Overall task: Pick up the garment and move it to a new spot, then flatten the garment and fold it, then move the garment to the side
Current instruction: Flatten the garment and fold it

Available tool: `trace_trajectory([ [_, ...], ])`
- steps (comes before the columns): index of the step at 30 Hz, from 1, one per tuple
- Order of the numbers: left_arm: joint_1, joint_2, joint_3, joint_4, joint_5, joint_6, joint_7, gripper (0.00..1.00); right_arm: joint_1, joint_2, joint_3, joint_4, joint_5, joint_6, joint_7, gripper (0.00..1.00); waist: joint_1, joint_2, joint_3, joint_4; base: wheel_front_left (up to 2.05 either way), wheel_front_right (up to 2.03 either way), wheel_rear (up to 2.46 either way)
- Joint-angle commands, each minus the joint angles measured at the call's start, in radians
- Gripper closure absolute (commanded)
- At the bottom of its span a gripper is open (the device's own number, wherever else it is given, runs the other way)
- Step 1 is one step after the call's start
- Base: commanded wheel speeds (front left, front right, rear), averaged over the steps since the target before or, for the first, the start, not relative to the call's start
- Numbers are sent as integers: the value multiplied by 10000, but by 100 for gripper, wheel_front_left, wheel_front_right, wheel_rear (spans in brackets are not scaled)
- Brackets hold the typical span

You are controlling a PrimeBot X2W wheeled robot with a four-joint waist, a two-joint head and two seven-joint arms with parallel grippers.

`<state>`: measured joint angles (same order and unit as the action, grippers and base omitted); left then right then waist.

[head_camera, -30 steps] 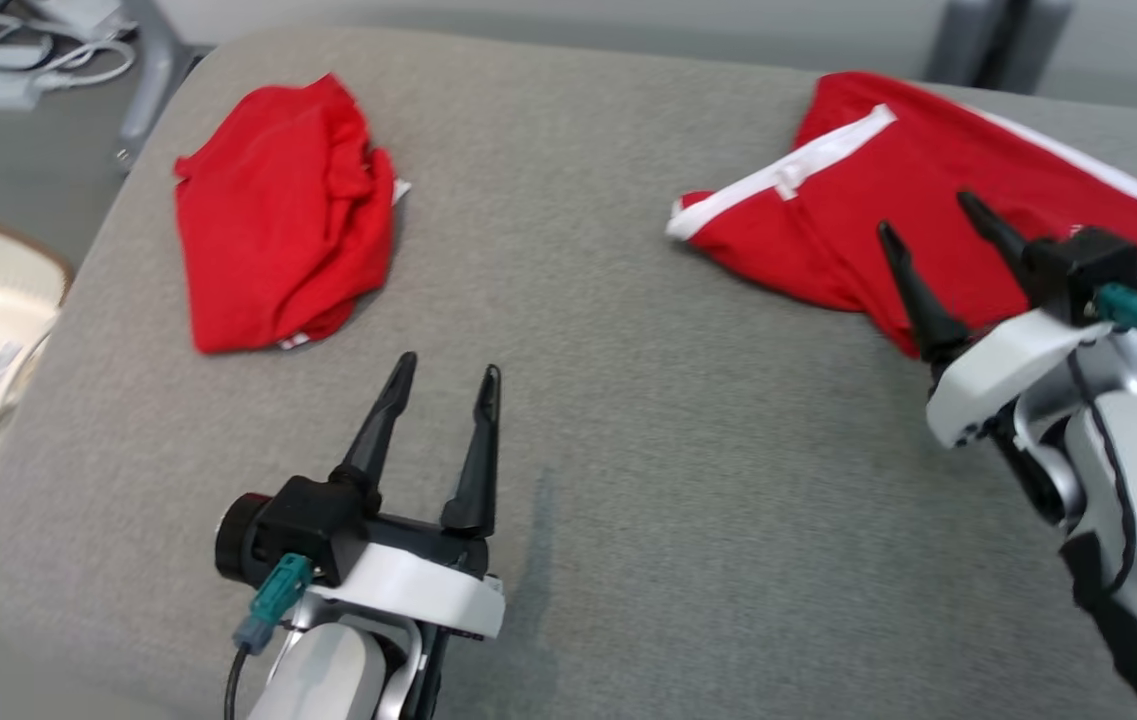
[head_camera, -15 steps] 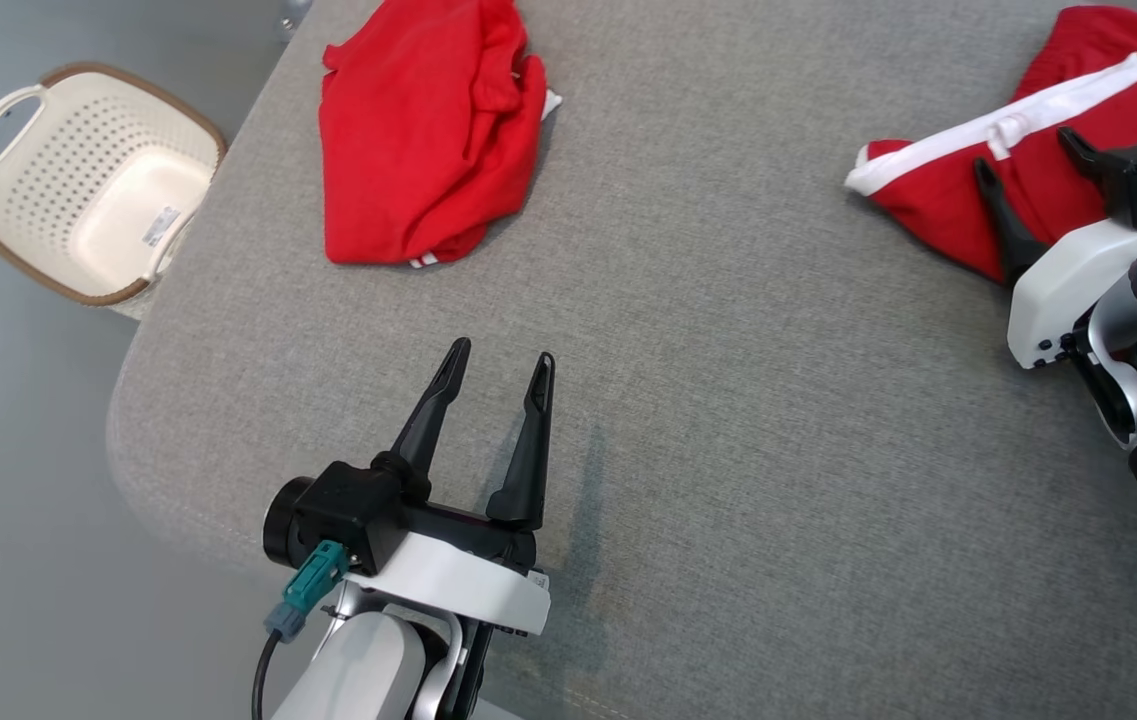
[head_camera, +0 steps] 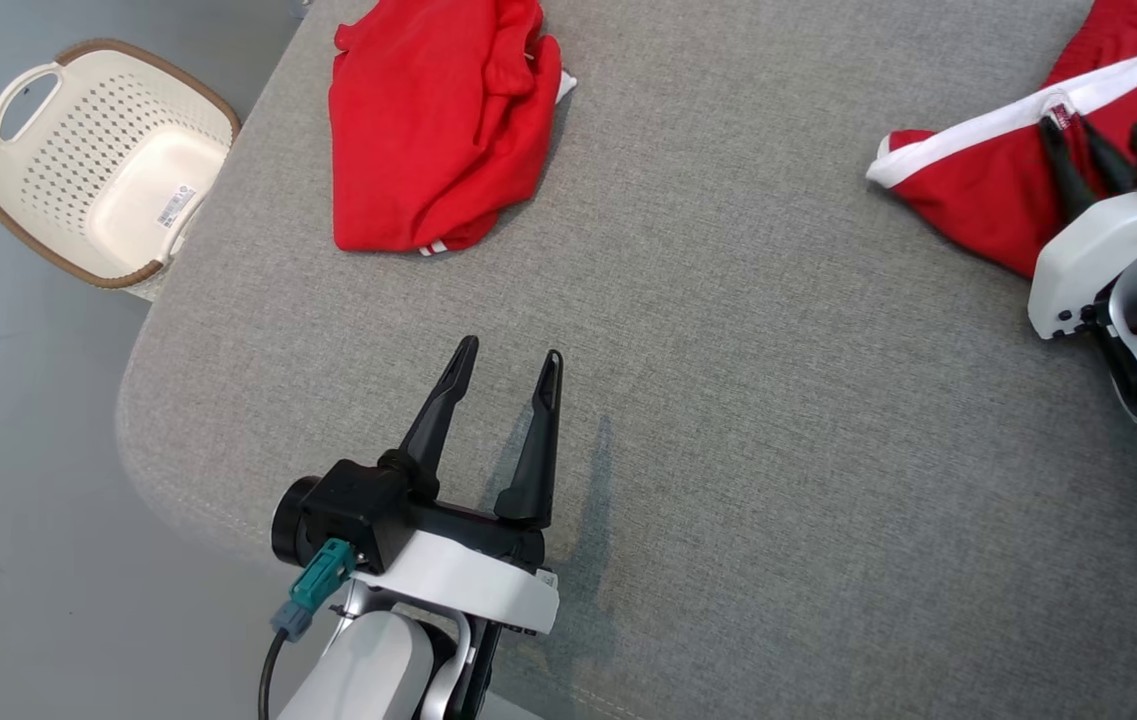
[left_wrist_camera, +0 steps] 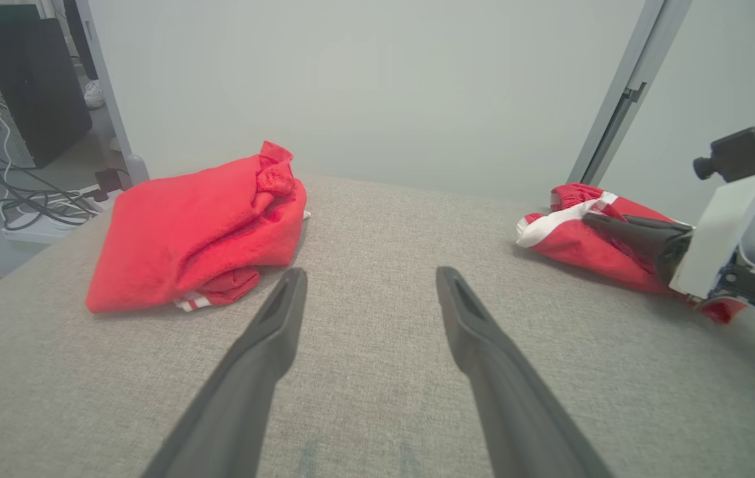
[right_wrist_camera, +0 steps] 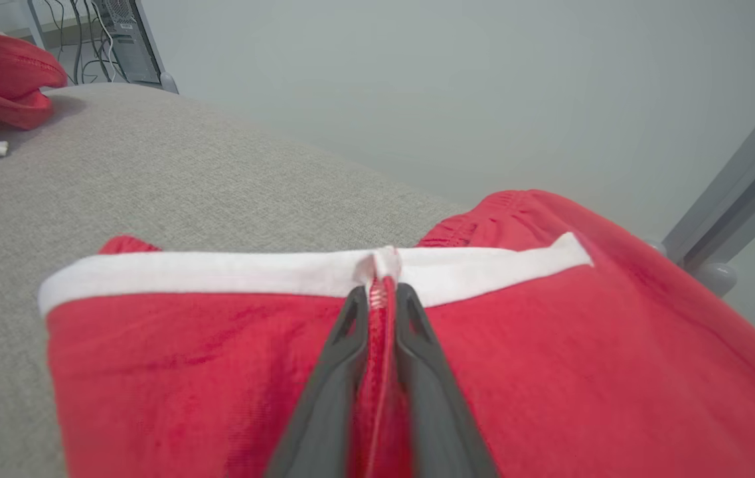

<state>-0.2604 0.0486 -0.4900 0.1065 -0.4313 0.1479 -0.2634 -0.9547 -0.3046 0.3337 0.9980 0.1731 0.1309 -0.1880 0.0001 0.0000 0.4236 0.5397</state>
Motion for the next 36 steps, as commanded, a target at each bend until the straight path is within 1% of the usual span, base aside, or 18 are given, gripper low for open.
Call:
trace_trajectory([
  [1, -157, 36, 45, 29, 38, 30, -22, 0, -77, 2, -4, 68, -53, -3, -119, 100, -1, 0, -27, -61, 0, 0, 0],
  [6, -166, 39, 204, 166, 223, -43, -22, 0, 8, 344, 46, 26, 210, -3, -469, 100, -1, 0, -287, -457, 0, 0, 0],
  [10, 7, 38, 507, 296, 495, -108, -22, 0, 552, 823, 297, -538, 858, -3, -679, 100, -1, 0, -783, -1064, 0, 0, 0],
  [13, 140, 41, 852, 437, 733, -222, -22, 0, 1256, 1111, 1014, -1373, 1641, -3, -705, 100, -1, 0, -1245, -1684, 0, 0, 0],
  [15, 261, 38, 1144, 526, 922, -283, -22, 0, 1807, 1122, 1709, -2096, 2349, -3, -605, 100, -1, 0, -1593, -2156, 0, 0, 0],
  [16, 287, 42, 1287, 565, 1012, -328, -22, 0, 2096, 1018, 2089, -2501, 2714, -3, -488, 100, -1, 0, -1746, -2385, 0, 0, 0],
  [18, 365, 39, 1629, 615, 1185, -418, -22, 0, 2677, 707, 2857, -3361, 3410, -3, -138, 100, -1, 0, -2049, -2881, 0, 0, 0],
  [20, 472, 33, 1941, 674, 1356, -528, -22, 0, 3167, 199, 3886, -4255, 3853, -3, 288, 100, -1, 0, -2334, -3341, 0, 0, 0],
  [24, 630, 41, 2457, 758, 1628, -747, -22, 0, 3863, -999, 5392, -5923, 4835, -3, 938, 100, -1, 0, -2759, -4036, 0, 0, 0],
  [27, 690, 36, 2680, 761, 1753, -859, -22, 0, 4041, -2007, 6343, -6873, 5263, -3, 1397, 100, -1, 0, -2927, -4383, 0, 0, 0],
  [32, 731, 39, 2816, 791, 1847, -949, -22, 0, 3969, -3273, 7338, -7733, 5705, -3, 1801, 100, -1, 0, -3060, -4693, 0, 0, 0],
  [36, 784, 39, 2864, 828, 1906, -1030, -22, 0, 3926, -3997, 7813, -7911, 5989, -3, 1957, 100, -1, 0, -3114, -4819, 0, 0, 0],
])
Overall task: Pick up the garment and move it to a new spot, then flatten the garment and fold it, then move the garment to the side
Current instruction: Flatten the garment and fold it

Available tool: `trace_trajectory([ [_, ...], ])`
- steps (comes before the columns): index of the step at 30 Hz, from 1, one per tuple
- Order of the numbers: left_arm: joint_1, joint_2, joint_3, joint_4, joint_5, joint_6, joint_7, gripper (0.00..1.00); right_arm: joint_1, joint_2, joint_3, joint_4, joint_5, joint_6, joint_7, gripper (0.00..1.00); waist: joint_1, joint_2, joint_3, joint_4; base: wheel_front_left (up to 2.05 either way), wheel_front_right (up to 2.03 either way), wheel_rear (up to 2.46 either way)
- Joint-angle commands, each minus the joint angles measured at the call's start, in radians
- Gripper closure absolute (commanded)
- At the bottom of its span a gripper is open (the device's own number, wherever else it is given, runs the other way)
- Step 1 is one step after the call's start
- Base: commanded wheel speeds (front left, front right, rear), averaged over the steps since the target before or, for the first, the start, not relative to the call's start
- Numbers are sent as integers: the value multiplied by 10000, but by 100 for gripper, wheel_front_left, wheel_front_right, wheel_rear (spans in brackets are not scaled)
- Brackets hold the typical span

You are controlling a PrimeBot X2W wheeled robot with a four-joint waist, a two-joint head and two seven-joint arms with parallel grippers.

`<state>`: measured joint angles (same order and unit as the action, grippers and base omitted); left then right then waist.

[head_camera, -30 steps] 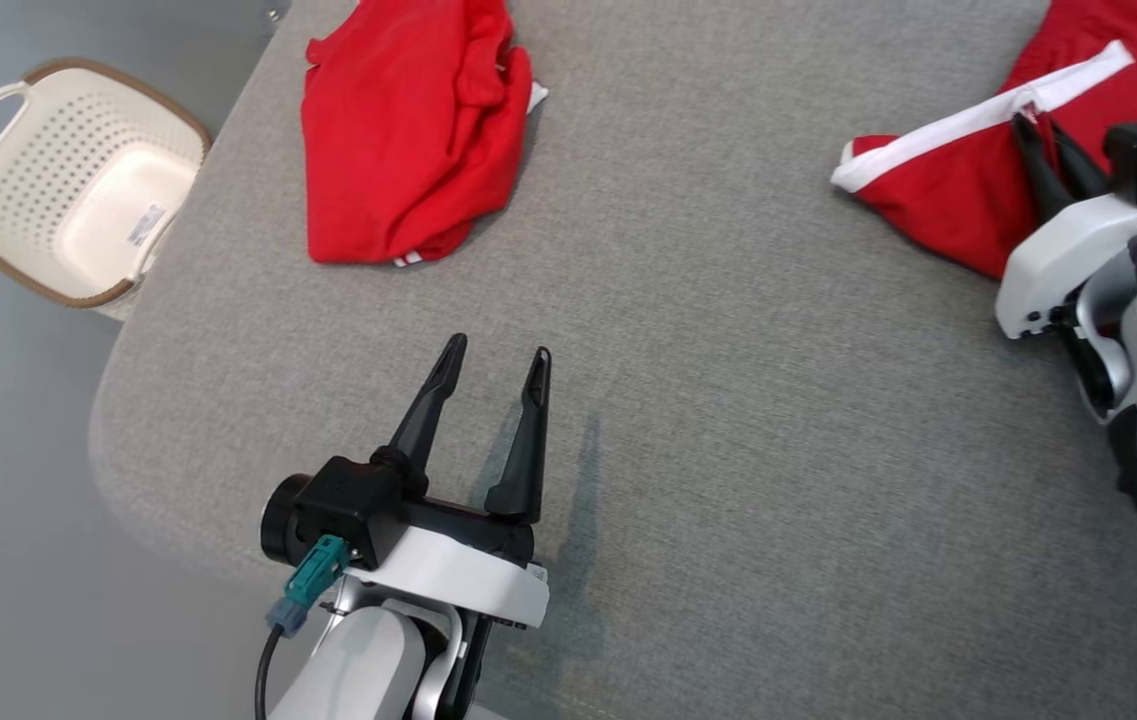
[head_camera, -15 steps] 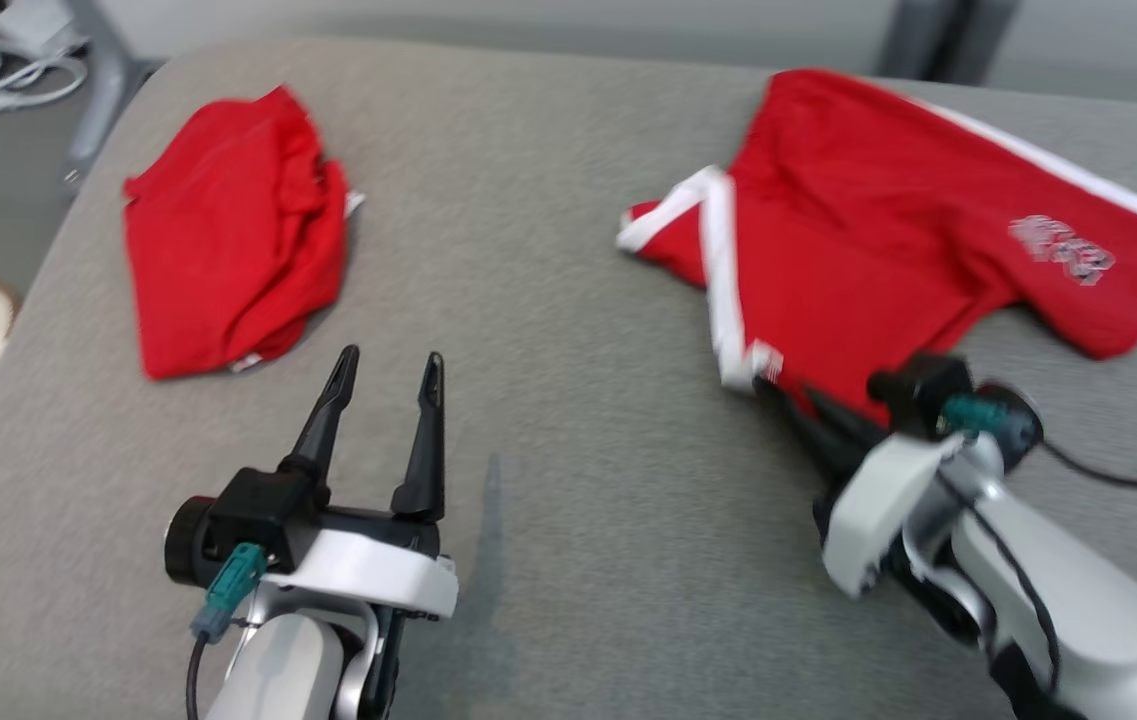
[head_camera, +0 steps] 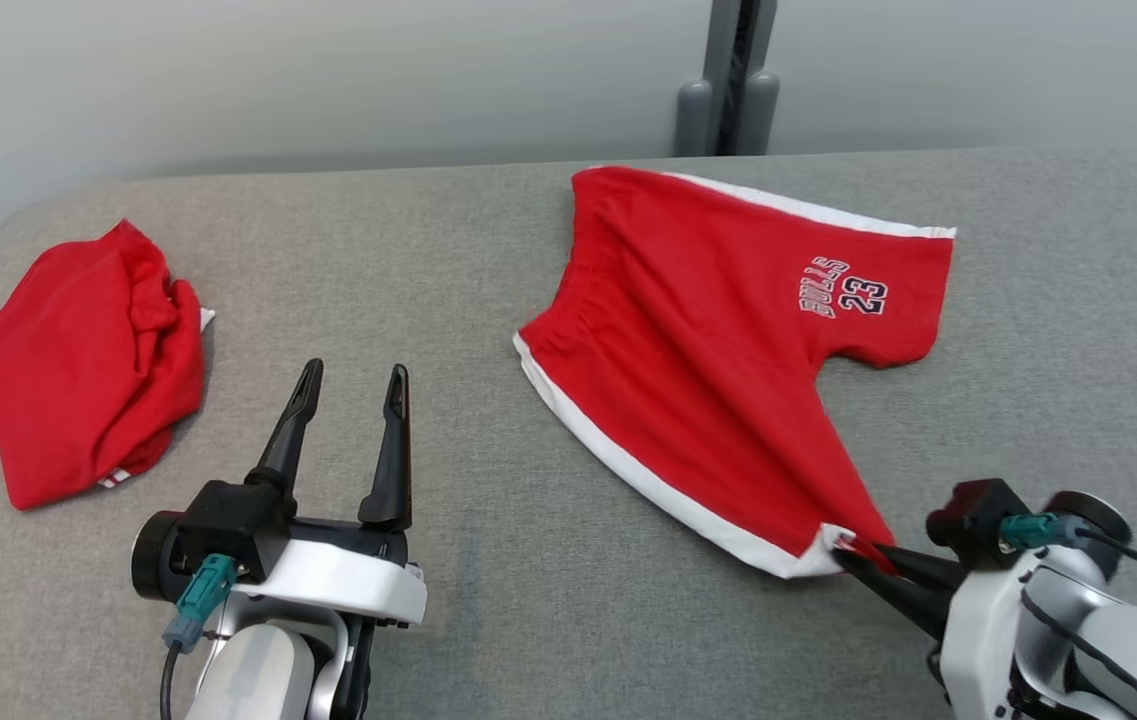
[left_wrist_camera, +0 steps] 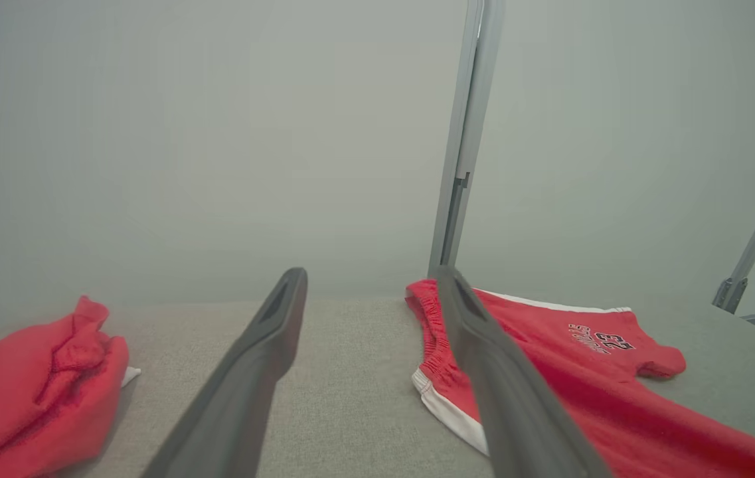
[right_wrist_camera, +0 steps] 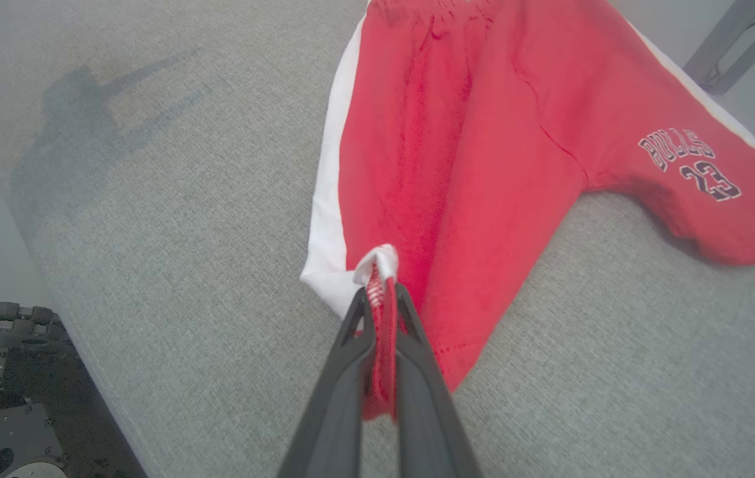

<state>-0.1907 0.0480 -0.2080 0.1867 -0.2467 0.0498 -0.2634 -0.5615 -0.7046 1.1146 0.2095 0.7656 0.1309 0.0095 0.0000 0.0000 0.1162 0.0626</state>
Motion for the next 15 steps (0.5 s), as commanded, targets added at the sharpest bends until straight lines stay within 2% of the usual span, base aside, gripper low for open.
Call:
trace_trajectory([
  [1, 98, 45, 60, 41, 88, -57, -22, 0, -12, -101, 112, -77, 143, -3, -38, 100, 0, 0, -49, -74, 0, 0, 0],
  [3, 101, 47, 110, 70, 125, -99, -22, 0, -34, -290, 294, -99, 230, -3, -126, 100, 0, 0, -66, -126, 0, 0, 0],
  [4, 118, 44, 136, 84, 128, -124, -22, 0, -39, -346, 393, -99, 289, -3, -147, 78, 0, 0, -90, -154, 0, 0, 0],
  [5, 140, 44, 158, 92, 160, -121, -22, 0, -28, -400, 448, -73, 354, -3, -211, 0, 0, 0, -100, -182, 0, 0, 0],
  [10, 134, 44, 219, 155, 247, -159, -22, 0, -46, -573, 299, 307, 860, -3, -244, 0, 0, 0, -131, -364, 0, 0, 0],
  [15, 26, 42, 222, 205, 273, -180, -22, 0, -145, -522, -577, 793, 1127, -5, -948, 0, 0, 0, -85, -618, 0, 0, 0],
])
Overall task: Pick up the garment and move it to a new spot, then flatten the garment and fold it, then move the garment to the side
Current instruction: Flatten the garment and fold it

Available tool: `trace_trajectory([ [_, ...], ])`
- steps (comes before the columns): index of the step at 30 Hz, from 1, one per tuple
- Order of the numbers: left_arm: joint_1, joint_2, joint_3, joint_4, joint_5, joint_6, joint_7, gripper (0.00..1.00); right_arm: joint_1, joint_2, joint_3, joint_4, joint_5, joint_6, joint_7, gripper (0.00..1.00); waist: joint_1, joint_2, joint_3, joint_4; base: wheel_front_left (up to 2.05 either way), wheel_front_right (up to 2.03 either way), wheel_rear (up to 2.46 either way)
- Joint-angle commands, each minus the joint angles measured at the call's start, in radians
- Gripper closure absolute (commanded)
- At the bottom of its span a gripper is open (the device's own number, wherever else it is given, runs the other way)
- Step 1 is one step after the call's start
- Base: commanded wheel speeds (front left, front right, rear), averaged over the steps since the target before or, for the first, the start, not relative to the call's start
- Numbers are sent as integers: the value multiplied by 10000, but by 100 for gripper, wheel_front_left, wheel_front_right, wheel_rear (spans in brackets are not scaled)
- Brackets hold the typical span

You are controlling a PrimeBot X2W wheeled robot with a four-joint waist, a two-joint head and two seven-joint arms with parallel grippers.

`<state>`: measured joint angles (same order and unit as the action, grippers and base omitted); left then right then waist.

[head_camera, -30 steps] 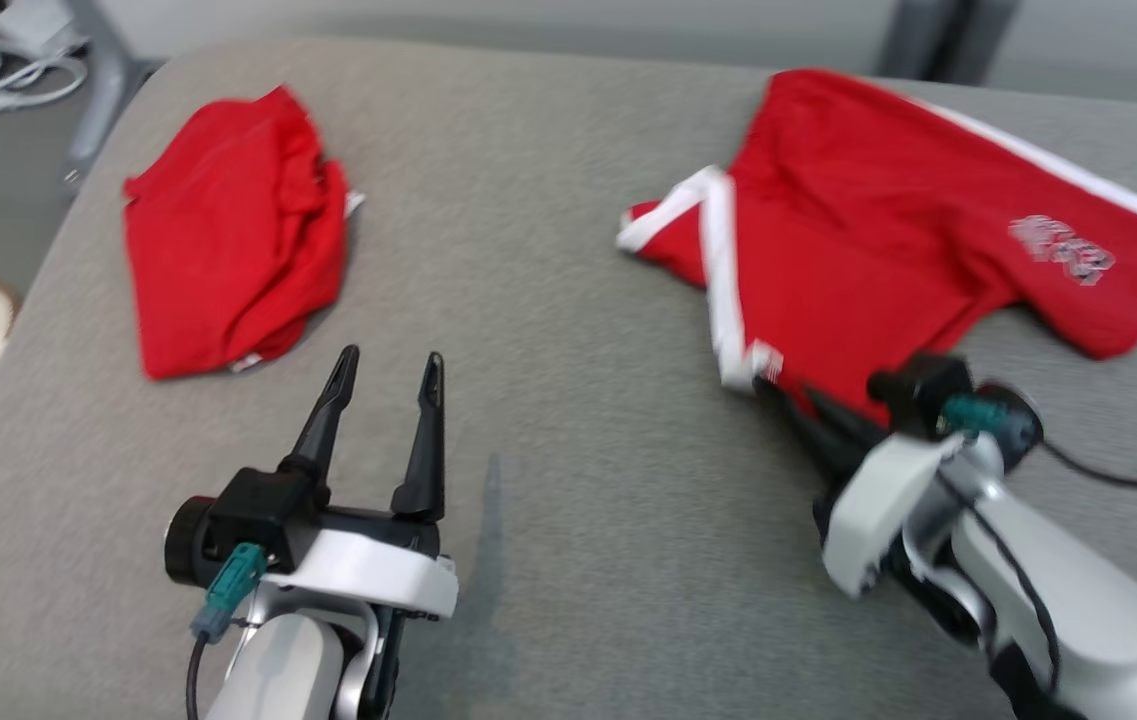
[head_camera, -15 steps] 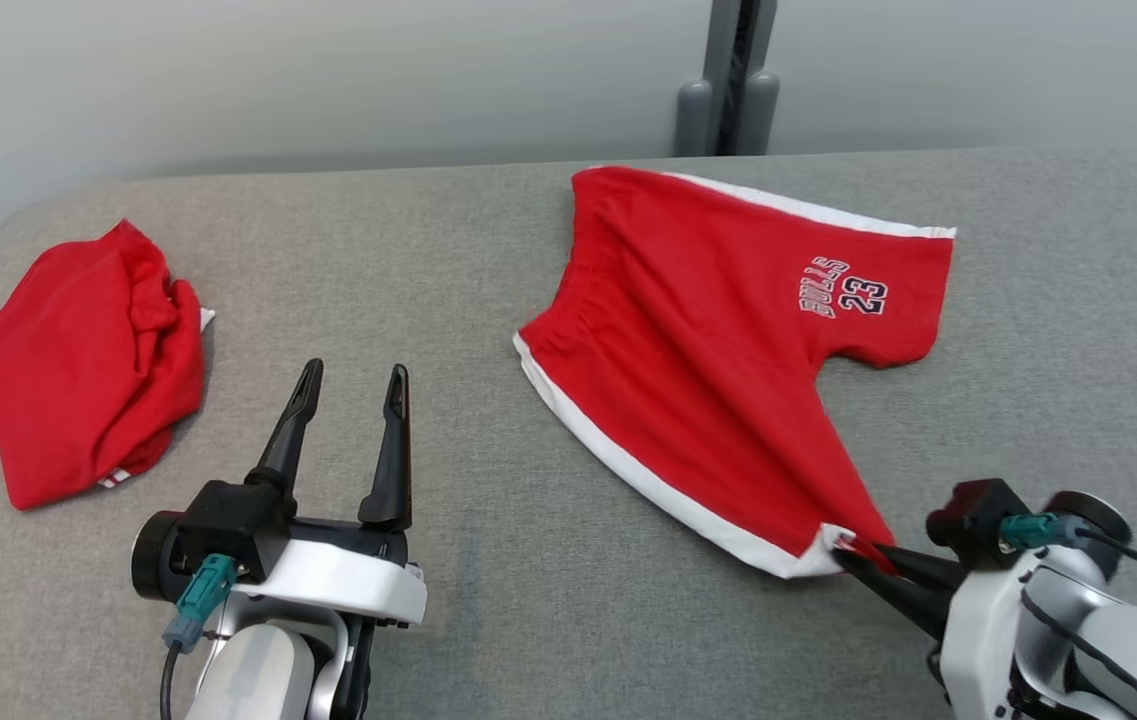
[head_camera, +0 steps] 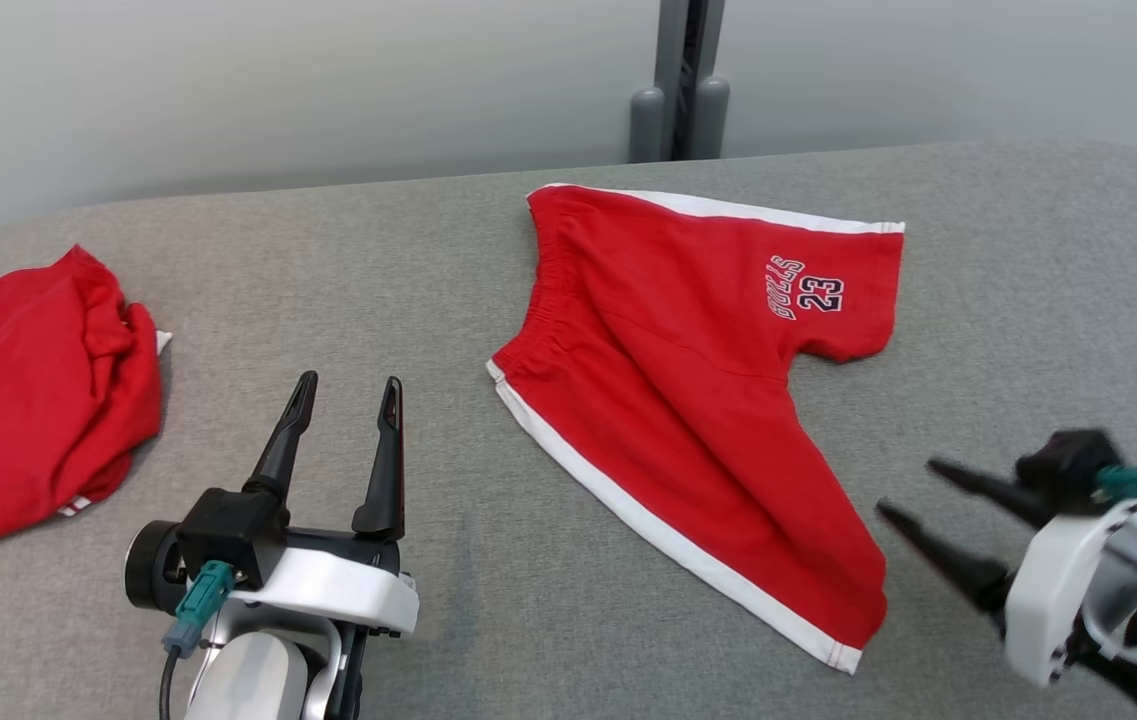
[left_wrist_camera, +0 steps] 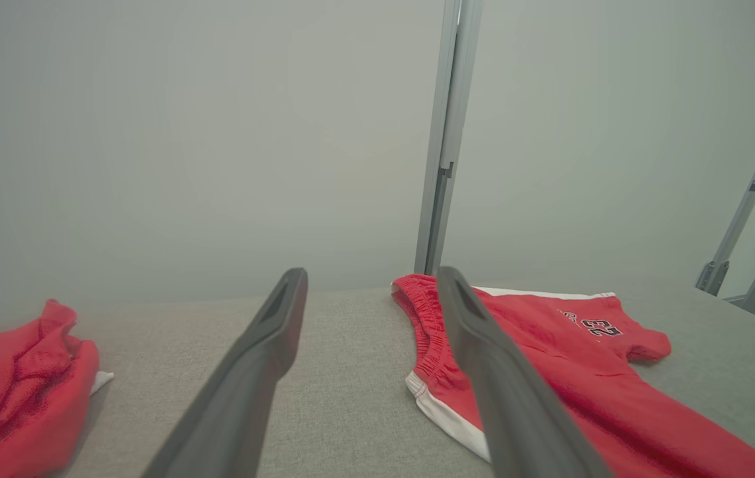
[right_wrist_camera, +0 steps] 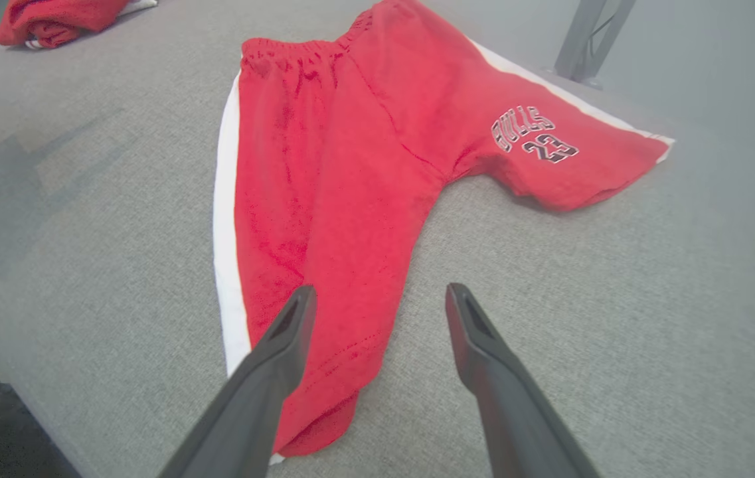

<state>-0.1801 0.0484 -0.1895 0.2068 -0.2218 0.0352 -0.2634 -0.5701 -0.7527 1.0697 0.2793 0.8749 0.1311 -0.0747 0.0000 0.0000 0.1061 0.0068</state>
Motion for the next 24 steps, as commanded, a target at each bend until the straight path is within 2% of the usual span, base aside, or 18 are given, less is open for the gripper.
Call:
trace_trajectory([
  [1, -80, 38, 38, 4, 23, -34, -22, 0, -58, -41, -128, 95, 34, -7, -106, 0, 0, 0, 16, -61, 0, 0, 0],
  [5, -165, 40, 38, 55, 2, -12, -22, 0, 166, 411, -1471, 877, -7, -3, -962, 0, 0, 0, 100, -280, 0, 0, 0],
  [11, -408, 38, 54, 152, -72, -32, -22, 0, 1019, 1890, -4214, 1658, -75, -3, -1849, 0, 0, 0, 431, -639, 0, 0, 0],
  [13, -468, 38, 3, 249, -65, -79, -22, 0, 1422, 2209, -5023, 1731, -452, -5, -1910, 0, 0, 0, 566, -727, 0, 0, 0],
  [18, -678, 44, 69, 534, -121, -147, -21, 0, 2525, 3500, -7003, 737, -1531, -3, -1911, 0, 0, 0, 901, -975, 0, 0, 0],
  [24, -1011, 41, 12, 1233, -215, -392, -22, 0, 3451, 4239, -7753, 61, -2376, -5, -1911, 0, 0, 0, 1226, -1300, 0, 0, 0],
])
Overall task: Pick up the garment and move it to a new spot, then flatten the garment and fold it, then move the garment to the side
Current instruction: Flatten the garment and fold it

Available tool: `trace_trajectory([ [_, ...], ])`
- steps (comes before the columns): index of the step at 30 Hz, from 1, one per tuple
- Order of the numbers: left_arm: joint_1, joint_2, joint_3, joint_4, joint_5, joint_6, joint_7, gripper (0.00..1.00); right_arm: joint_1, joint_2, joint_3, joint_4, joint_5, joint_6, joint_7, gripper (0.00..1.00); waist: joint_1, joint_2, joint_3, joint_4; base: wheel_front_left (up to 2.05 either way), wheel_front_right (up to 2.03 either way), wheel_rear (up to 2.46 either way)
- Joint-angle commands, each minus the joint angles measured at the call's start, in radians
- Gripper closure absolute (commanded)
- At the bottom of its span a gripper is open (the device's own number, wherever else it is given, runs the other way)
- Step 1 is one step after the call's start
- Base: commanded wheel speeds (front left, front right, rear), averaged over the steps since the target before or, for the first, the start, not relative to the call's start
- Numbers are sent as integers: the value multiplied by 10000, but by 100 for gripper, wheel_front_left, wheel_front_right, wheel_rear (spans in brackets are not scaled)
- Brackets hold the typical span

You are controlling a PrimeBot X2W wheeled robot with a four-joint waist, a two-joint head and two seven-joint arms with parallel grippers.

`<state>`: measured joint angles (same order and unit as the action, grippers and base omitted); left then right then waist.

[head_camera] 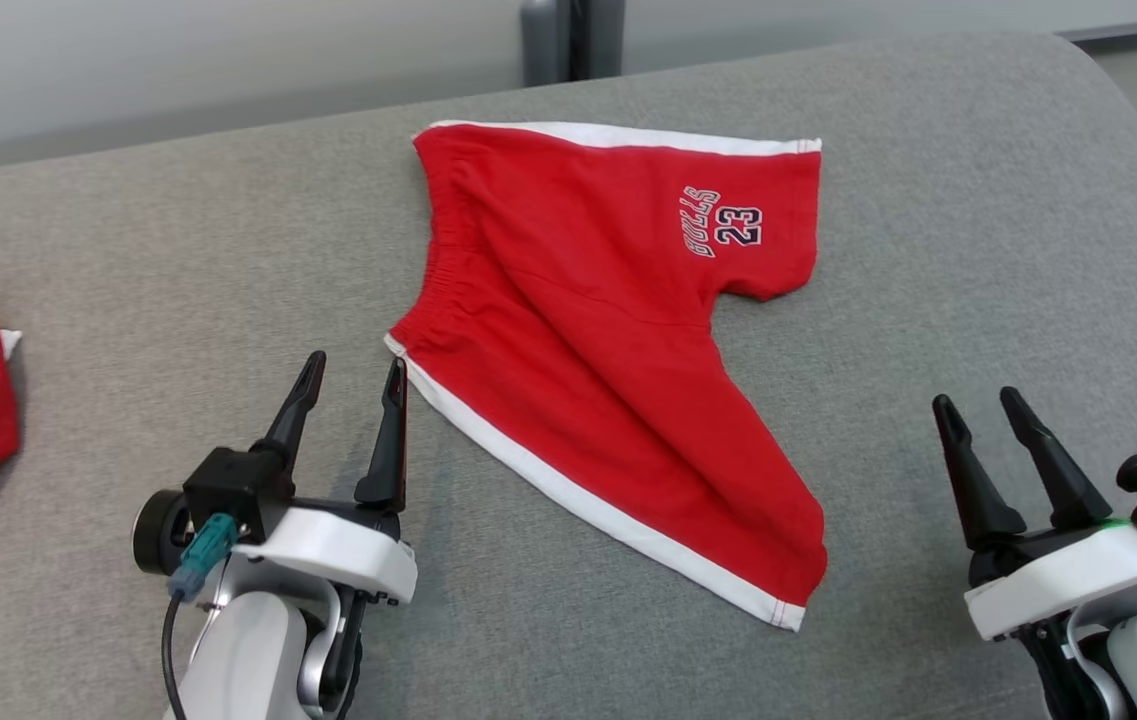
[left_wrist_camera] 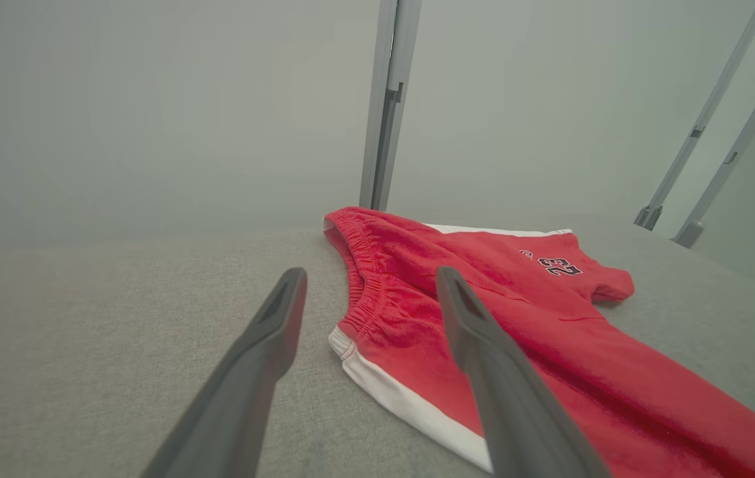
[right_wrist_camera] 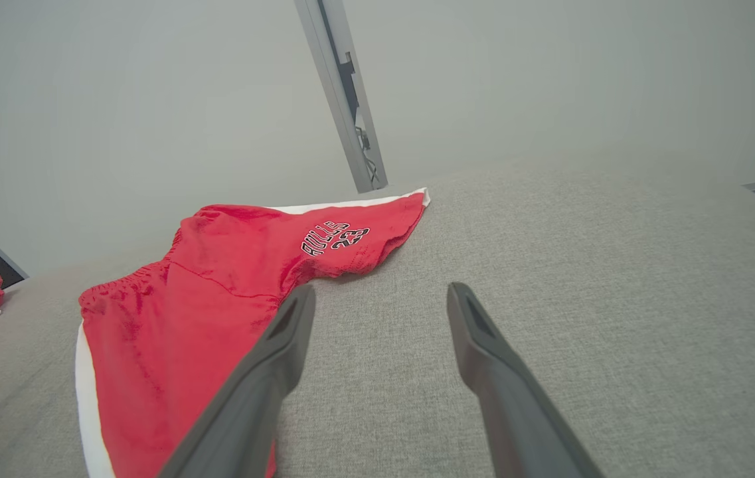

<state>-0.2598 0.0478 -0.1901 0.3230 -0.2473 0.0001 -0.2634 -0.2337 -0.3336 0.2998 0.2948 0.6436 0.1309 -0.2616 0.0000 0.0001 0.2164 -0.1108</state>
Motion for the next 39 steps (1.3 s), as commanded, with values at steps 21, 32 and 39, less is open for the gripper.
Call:
trace_trajectory([
  [21, -3505, 674, 327, 5599, 410, 27, 197, 0, 87, 712, 128, -727, -571, -3, -42, 0, 0, -1, 1028, -1353, 0, 0, 0],
  [32, -4038, 610, 305, 6681, -137, -797, 309, 100, 247, 911, 782, -424, -200, -3, -44, 0, 0, -1, 895, -1251, 0, 0, 0],
  [39, -4037, 640, 153, 6632, -441, -1144, 195, 100, 336, 1057, 2170, -48, 926, -3, 588, 0, 0, -1, 784, -1014, 0, 0, 0],
])
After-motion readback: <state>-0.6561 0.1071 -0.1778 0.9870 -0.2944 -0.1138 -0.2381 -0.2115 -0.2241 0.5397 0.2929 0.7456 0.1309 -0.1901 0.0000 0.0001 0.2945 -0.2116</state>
